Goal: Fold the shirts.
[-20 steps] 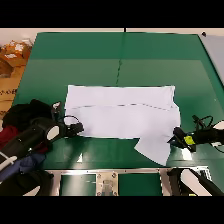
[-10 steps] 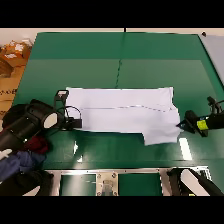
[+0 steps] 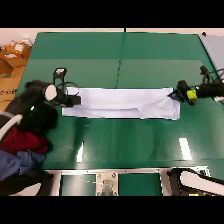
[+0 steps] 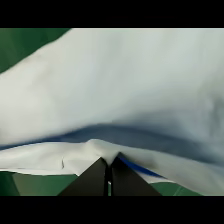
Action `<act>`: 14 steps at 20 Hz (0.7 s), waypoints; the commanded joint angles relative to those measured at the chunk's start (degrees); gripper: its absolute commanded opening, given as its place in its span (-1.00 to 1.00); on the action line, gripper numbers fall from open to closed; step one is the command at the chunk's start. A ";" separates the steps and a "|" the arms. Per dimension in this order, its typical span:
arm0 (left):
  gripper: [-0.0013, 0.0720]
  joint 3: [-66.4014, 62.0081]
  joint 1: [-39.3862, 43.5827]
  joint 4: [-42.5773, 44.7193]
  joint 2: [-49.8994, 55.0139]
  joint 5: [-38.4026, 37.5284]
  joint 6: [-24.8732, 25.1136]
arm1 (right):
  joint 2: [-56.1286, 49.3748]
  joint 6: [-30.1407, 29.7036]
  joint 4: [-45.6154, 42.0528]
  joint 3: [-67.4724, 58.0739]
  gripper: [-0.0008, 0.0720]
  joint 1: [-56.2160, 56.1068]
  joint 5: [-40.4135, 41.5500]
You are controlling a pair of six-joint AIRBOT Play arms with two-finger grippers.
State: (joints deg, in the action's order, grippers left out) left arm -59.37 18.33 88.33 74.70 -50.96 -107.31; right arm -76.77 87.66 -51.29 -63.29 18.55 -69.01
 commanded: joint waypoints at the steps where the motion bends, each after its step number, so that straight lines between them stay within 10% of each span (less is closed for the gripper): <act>1: -0.90 -10.91 -1.05 -1.33 12.76 2.40 2.80 | -13.64 -0.28 1.79 -9.79 -0.92 -3.50 3.69; 4: -0.88 -17.92 -1.07 -1.05 20.76 0.96 2.75 | -22.29 -0.31 1.79 -15.56 -0.92 -3.69 5.57; 6: 1.00 -19.56 -1.77 0.39 21.24 1.68 2.71 | -25.05 -0.35 1.73 -18.43 -0.28 -2.69 5.51; 12: 0.91 -29.62 -9.64 3.85 21.07 -14.29 -0.59 | -24.98 -10.78 1.51 -25.55 0.67 9.09 -8.37; 14: 0.90 -31.50 -10.38 3.69 21.07 -19.54 1.46 | -25.05 -15.67 0.92 -24.20 0.69 13.33 -12.22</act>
State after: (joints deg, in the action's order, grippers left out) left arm -87.22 10.00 91.57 95.46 -61.63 -107.20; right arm -101.32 78.74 -49.89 -86.80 26.44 -73.82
